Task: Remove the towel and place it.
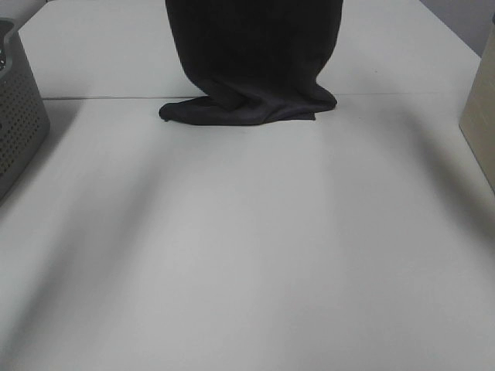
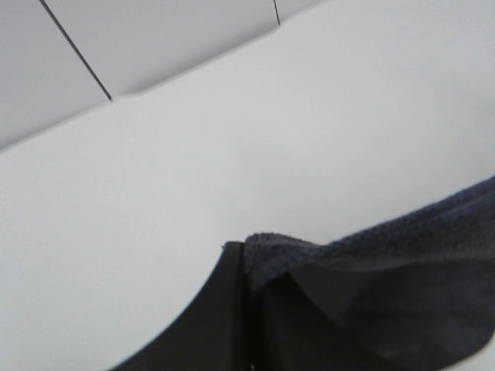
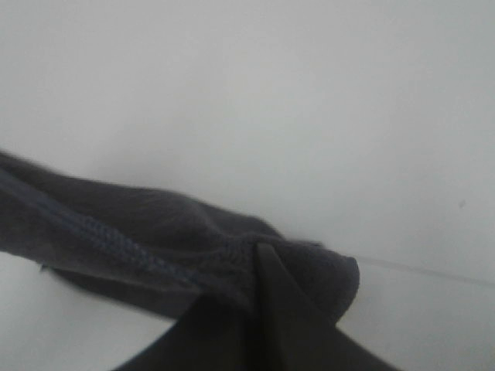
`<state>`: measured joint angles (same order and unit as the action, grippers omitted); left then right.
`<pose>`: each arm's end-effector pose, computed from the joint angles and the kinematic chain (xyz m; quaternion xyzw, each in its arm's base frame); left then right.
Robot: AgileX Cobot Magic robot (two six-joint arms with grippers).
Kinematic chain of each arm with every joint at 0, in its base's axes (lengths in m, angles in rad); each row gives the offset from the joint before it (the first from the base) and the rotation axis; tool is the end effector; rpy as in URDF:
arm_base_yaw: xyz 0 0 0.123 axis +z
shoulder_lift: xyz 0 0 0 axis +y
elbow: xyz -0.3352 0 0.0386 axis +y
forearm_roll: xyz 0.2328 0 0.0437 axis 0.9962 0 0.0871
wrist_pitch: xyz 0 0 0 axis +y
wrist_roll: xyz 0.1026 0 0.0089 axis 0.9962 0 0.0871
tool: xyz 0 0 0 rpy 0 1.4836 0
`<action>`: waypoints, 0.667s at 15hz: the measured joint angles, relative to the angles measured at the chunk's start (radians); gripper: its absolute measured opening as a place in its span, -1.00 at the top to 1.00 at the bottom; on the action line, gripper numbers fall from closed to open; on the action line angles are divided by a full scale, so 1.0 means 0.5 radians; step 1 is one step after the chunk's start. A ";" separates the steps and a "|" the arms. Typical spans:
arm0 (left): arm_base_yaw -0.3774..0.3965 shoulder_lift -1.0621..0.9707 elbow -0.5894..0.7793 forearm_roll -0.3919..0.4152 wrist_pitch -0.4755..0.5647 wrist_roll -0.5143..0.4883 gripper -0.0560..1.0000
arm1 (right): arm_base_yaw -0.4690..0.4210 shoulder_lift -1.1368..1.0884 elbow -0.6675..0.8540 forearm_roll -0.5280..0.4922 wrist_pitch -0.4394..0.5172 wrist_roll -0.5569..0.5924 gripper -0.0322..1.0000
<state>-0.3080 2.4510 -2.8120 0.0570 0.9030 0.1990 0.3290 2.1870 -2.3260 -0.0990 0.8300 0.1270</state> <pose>0.5520 -0.1708 0.3847 0.2157 0.8201 -0.0005 0.5300 0.5081 0.1655 0.3916 -0.1017 0.8785 0.0583 0.4631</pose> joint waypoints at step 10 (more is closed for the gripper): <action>-0.002 -0.580 0.180 -0.164 0.614 -0.168 0.89 | 0.008 -0.594 0.028 0.472 0.760 -0.278 0.93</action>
<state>-0.3090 2.1610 -2.7220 -0.0250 1.2100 0.1150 0.3330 1.8900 -2.3120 0.1370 1.2100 -0.0120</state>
